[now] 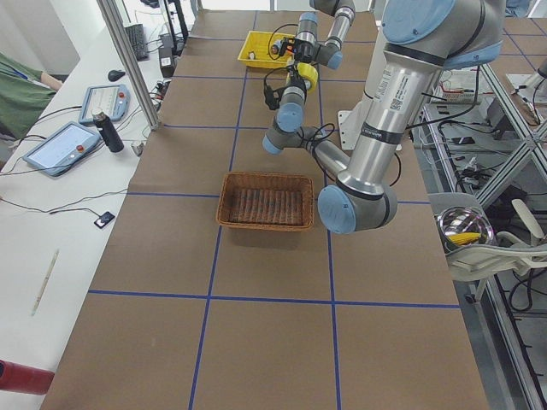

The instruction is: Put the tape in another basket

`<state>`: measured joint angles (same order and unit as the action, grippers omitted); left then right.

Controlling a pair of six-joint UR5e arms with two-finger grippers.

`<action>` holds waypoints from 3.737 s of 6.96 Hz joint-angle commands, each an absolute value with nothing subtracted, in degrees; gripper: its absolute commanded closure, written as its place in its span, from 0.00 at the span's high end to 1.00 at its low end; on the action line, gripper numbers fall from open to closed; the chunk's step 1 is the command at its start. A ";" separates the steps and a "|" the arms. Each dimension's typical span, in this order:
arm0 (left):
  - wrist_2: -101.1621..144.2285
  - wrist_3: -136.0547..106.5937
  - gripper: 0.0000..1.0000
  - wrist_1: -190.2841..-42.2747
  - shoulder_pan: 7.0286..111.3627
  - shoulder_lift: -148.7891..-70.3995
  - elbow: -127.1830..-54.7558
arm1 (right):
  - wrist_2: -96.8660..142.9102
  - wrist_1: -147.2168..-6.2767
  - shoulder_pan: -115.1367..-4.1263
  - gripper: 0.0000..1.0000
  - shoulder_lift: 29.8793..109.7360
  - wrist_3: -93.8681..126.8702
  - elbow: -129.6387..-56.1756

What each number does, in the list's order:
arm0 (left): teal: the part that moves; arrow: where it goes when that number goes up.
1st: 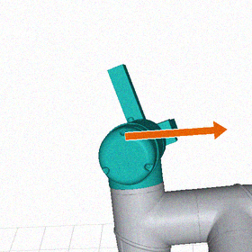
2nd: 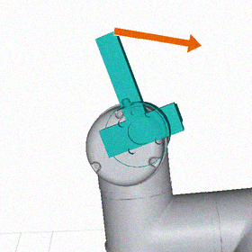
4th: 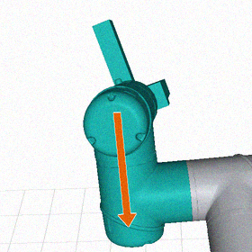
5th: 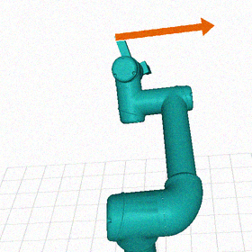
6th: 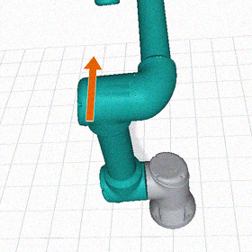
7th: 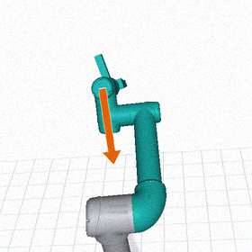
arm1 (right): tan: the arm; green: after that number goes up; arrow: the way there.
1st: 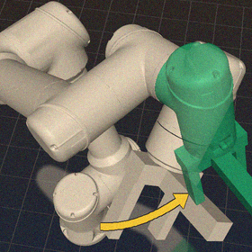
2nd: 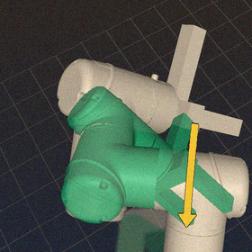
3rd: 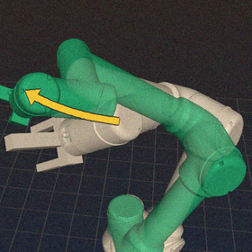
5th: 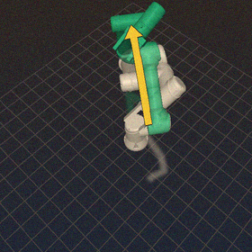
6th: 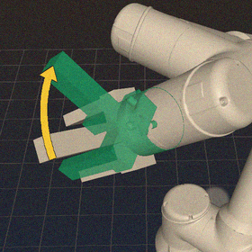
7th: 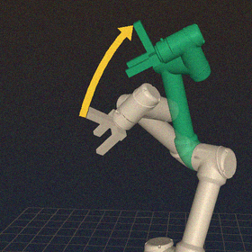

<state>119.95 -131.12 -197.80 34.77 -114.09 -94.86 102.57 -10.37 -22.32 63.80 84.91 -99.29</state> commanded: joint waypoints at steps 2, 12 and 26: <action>119.88 -131.13 0.60 -197.84 34.37 -114.08 -95.01 | 102.57 -10.28 -22.32 0.00 63.81 84.90 -99.23; 119.97 -131.31 0.33 -198.02 34.37 -113.82 -95.01 | 102.13 -10.28 -22.32 0.93 63.37 85.95 -99.58; 120.32 -99.22 0.00 -178.56 57.61 -107.77 -97.72 | 133.15 -37.36 -65.35 1.00 67.15 47.28 -90.35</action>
